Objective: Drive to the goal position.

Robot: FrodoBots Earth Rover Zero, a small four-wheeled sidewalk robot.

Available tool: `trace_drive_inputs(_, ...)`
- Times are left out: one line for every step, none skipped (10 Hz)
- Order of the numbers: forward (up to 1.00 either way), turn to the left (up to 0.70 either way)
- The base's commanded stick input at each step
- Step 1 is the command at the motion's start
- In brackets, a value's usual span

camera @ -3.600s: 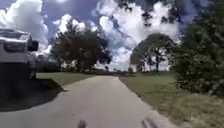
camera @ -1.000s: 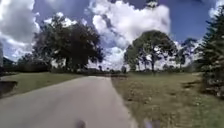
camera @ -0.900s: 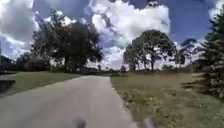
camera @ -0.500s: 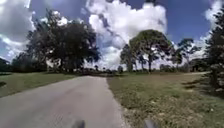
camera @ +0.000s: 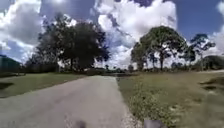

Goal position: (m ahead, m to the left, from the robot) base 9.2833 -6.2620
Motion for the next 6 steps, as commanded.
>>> trace_drive_inputs(0.7, 0.0)
trace_drive_inputs(0.7, 0.0)
trace_drive_inputs(0.7, 0.0)
trace_drive_inputs(0.7, 0.0)
trace_drive_inputs(0.7, 0.0)
trace_drive_inputs(0.7, 0.0)
